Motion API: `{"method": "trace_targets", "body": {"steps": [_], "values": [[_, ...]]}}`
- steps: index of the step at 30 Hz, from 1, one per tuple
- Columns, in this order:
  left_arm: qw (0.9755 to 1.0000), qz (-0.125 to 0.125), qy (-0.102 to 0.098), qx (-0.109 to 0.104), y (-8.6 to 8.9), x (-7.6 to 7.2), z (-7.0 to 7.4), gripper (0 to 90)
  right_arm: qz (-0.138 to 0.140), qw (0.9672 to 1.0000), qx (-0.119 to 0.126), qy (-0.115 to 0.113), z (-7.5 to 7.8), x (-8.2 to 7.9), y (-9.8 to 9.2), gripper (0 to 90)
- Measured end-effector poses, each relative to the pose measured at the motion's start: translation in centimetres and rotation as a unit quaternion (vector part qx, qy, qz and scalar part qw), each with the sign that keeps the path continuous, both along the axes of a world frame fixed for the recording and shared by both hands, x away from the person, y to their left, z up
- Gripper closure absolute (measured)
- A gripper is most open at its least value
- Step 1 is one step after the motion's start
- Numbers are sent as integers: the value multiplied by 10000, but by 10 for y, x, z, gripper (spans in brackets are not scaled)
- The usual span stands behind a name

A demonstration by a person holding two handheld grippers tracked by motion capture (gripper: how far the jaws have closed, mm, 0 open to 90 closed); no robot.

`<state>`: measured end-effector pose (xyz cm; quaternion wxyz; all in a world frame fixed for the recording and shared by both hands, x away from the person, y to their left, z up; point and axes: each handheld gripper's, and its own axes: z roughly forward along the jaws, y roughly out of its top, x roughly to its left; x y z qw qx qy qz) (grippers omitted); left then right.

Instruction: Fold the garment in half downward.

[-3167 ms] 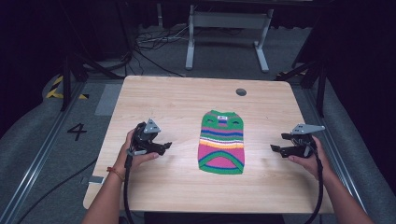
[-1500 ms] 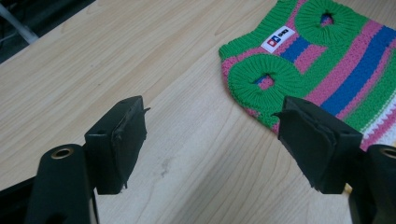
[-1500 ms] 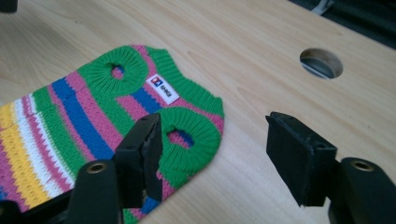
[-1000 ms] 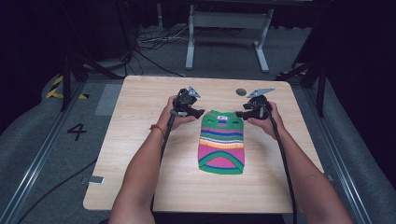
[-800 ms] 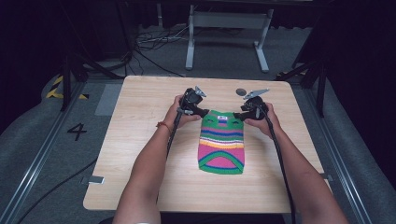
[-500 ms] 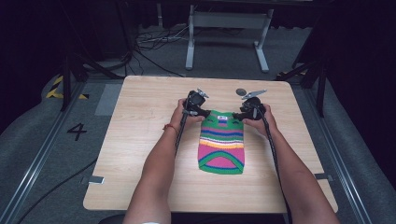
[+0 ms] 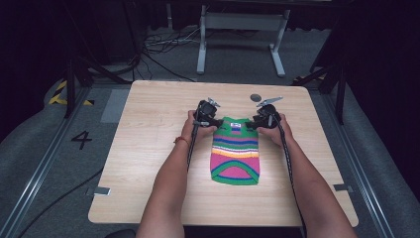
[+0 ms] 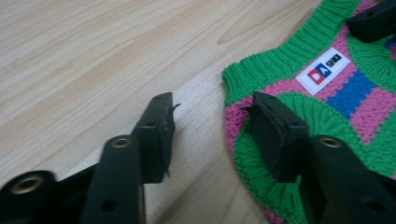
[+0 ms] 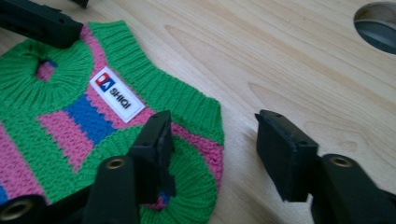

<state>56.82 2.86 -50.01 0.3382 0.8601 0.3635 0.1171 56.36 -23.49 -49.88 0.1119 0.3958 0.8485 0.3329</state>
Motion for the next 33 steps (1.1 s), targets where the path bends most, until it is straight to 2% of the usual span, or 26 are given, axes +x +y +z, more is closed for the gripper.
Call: {"method": "trace_targets", "body": {"steps": [2,4,6,7,8,11,12,15,19,22,28,30,32,33], "values": [[9999,-25,51,-112,1,1,1,444,44,10000,-17,25,1,-1,1,555],[9997,-63,-28,-240,1,1,1,417,76,10000,-18,48,2,-1,2,586],[9997,-57,-32,-249,-1,1,0,417,105,9999,-13,68,2,-2,3,610],[9997,-95,31,-225,-2,1,-1,411,141,9999,-15,66,2,-1,3,627],[9998,-161,44,-110,-5,1,-3,414,147,9999,2,90,2,-1,3,645],[9997,-142,91,-192,-5,2,-4,430,172,9997,26,162,3,-2,4,704],[9994,-242,141,-198,-5,1,-3,450,191,9997,32,176,3,-2,5,727],[9985,-474,244,-156,-10,0,0,673,216,9995,60,211,3,-3,6,776],[9977,-579,300,-157,-12,-2,1,782,211,9996,-2,197,4,-4,7,798],[9977,-650,198,31,-13,-4,5,825,228,9996,-135,110,6,-5,10,821],[9981,-591,-50,-184,-2,-11,17,830,345,9993,129,74,16,-9,8,828],[9979,-612,-121,-162,0,-16,21,830,435,9989,163,-50,19,-12,7,829],[9979,-604,-178,-183,1,-18,24,830,447,9987,218,-80,21,-15,7,829],[9973,-574,-358,-286,3,-26,29,829,537,9981,248,-162,25,-20,7,827]]}}
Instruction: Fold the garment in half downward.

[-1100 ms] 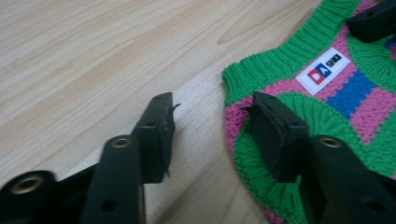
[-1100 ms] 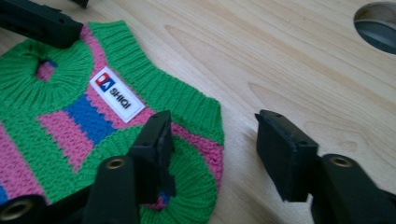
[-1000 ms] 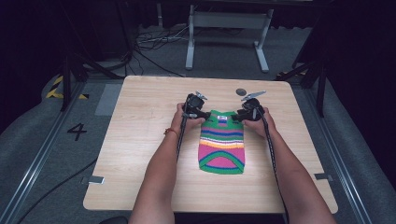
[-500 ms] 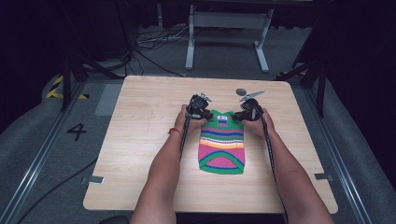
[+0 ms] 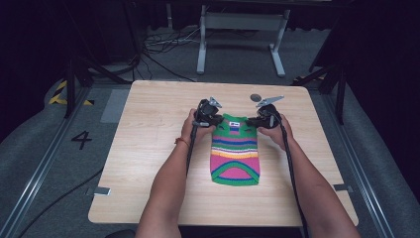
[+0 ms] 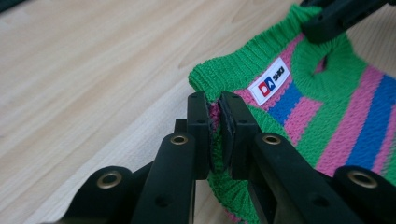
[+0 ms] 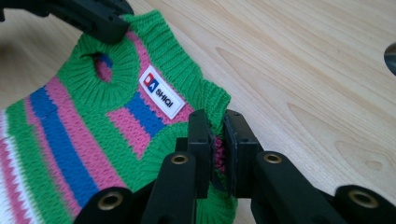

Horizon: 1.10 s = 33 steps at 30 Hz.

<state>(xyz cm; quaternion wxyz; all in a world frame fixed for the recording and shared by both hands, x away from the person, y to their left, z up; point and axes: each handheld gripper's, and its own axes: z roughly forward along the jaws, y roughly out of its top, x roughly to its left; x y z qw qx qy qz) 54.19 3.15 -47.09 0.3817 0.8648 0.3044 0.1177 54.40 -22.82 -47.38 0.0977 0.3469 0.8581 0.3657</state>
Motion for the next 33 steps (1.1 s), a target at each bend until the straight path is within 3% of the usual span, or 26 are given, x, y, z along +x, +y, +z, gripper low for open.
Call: {"method": "trace_targets", "body": {"steps": [2,3,7,16,22,26,33], "values": [[9999,-38,-96,-39,0,-5,2,829,64,10000,21,-54,2,-3,0,827],[9998,-64,-213,7,1,-10,4,829,160,9996,140,-197,8,-10,-2,825],[9994,-156,-306,-28,5,-23,7,828,276,9986,311,-328,14,-21,-6,826],[9971,-429,-628,-38,17,-48,19,827,614,9950,611,-499,25,-48,-11,823],[9957,-566,-732,-22,21,-63,21,825,830,9930,598,-588,31,-62,-9,824],[9936,-764,-837,-13,24,-80,28,824,1052,9915,421,-634,37,-77,-9,824],[9927,-898,-794,120,23,-99,23,822,1279,9897,354,-539,35,-94,-9,821]]}}
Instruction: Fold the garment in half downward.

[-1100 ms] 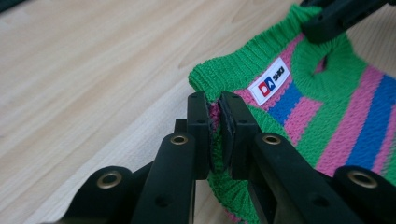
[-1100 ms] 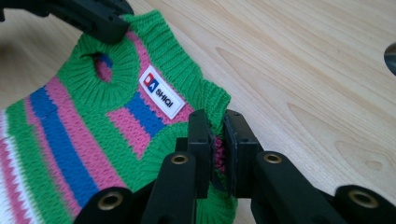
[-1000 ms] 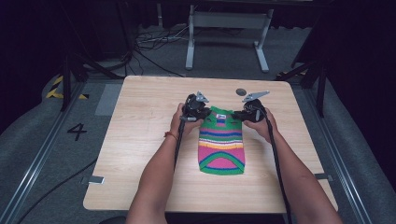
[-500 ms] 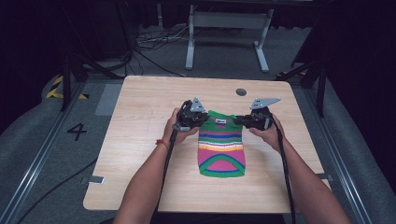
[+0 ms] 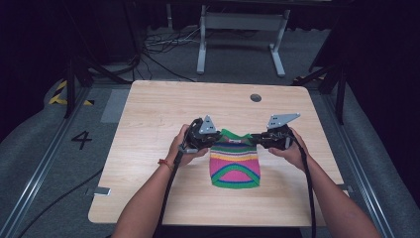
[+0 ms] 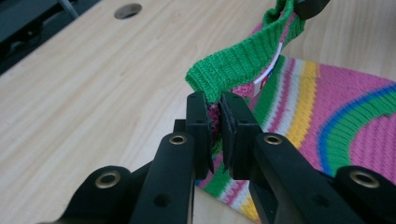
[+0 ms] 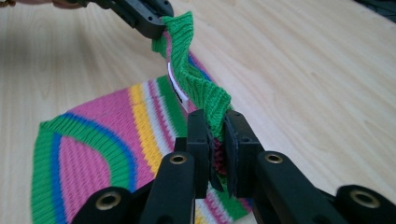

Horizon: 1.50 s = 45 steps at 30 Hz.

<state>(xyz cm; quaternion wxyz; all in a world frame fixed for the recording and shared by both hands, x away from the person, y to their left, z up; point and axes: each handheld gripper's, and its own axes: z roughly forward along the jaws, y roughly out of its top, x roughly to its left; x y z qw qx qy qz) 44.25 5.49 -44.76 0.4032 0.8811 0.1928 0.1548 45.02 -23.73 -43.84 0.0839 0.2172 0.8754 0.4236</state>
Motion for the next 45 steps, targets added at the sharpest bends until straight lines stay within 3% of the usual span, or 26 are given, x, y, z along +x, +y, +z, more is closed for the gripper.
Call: {"method": "trace_targets", "body": {"steps": [7,18,28,34,40,45], "values": [[10000,-87,13,25,-2,-16,-4,821,209,9993,-321,-25,-3,-14,5,820],[9993,-339,-87,159,-1,-43,-5,825,540,9980,-313,-67,1,-41,4,818],[9951,-698,-74,689,-6,-65,-15,819,896,9944,-559,40,-13,-65,3,791],[9936,-827,110,758,-3,-71,-23,820,1089,9919,-658,-22,-19,-76,4,825],[9923,-984,165,728,-5,-84,-25,819,1170,9907,-693,-40,-22,-87,1,839],[9905,-1051,156,867,-7,-88,-28,811,1180,9904,-721,9,-24,-91,-1,835]]}}
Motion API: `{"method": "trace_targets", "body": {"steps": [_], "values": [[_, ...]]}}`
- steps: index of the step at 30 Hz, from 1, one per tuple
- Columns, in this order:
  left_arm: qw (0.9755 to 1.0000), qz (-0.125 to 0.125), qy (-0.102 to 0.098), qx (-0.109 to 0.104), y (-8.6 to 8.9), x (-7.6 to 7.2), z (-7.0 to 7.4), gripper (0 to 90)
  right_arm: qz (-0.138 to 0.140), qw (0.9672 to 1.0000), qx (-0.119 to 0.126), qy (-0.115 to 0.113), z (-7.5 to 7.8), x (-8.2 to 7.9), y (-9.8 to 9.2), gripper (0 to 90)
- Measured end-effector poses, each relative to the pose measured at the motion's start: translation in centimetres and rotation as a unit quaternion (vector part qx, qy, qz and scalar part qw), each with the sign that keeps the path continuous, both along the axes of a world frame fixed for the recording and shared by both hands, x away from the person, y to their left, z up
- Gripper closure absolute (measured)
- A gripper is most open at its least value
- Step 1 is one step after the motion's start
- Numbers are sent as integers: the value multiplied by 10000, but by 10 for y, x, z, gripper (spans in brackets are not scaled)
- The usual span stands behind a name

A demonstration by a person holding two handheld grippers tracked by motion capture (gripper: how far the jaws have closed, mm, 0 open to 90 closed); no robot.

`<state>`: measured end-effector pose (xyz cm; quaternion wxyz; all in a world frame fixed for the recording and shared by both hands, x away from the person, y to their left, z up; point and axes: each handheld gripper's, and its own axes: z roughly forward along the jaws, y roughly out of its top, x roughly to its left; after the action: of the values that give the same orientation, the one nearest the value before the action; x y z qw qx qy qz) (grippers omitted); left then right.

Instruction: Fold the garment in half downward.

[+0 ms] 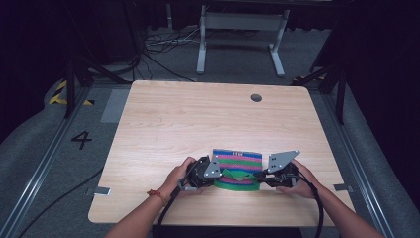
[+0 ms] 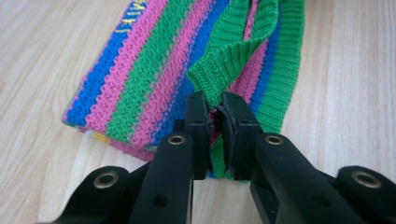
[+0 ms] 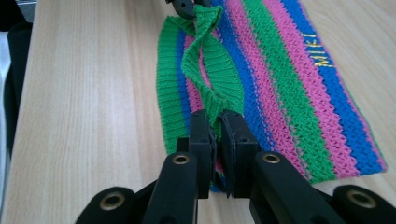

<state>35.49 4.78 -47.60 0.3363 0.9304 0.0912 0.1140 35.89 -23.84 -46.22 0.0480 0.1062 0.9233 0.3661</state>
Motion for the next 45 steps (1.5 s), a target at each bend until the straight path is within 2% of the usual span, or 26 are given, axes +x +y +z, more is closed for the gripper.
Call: {"method": "trace_targets", "body": {"steps": [3,6,12,15,17,18,21,23,26,27,30,31,32,33,34,37,40,42,43,45], "values": [[9999,-11,101,63,2,-1,-4,795,59,10000,-67,29,-5,-4,1,816],[9997,-35,244,-12,4,-1,-6,761,69,9999,-109,53,-8,-5,1,800],[9995,-129,300,-6,7,-7,-5,685,109,9998,-133,131,-12,-12,-3,757],[9993,-203,313,-24,9,-9,-2,594,88,9998,-105,112,-10,-14,-4,741],[9995,-99,261,-146,14,-8,6,572,27,10000,-39,42,-5,-15,-6,710],[9995,20,202,-230,16,-6,11,535,-38,10000,75,-19,0,-16,-8,697],[9988,198,173,-409,17,-2,15,497,-177,9997,128,-99,3,-15,-8,646],[9990,272,135,-335,13,1,13,477,-323,9993,145,-101,1,-13,-7,621],[9987,302,239,-327,9,3,9,486,-457,9988,143,-60,-3,-10,-3,594],[9984,288,322,-361,5,3,3,489,-475,9988,104,-40,-6,-9,-1,578],[9987,326,355,-162,-1,1,-8,464,-498,9987,-26,-33,-14,-7,3,556],[9985,351,394,-164,-3,1,-13,440,-533,9985,-105,-31,-17,-7,4,539],[9978,379,459,-295,-2,2,-15,424,-573,9982,-181,-42,-20,-6,4,529],[9978,379,459,-295,-2,2,-15,421,-564,9983,-142,-62,-23,-5,4,519],[9964,461,557,-449,0,3,-18,419,-588,9982,-75,-63,-25,-4,2,501],[9963,507,494,-491,0,1,-19,410,-679,9976,-52,-138,-26,-3,0,464],[9965,594,383,-435,-1,-2,-18,397,-742,9970,-60,-201,-26,-4,0,445],[9969,646,280,-351,-1,-4,-17,343,-765,9968,-94,-222,-25,-4,1,432],[9968,639,311,-358,-1,-4,-16,293,-756,9967,-106,-257,-24,-4,1,403],[9969,652,294,-330,-2,-4,-15,258,-787,9965,-109,-267,-24,-4,1,384]]}}
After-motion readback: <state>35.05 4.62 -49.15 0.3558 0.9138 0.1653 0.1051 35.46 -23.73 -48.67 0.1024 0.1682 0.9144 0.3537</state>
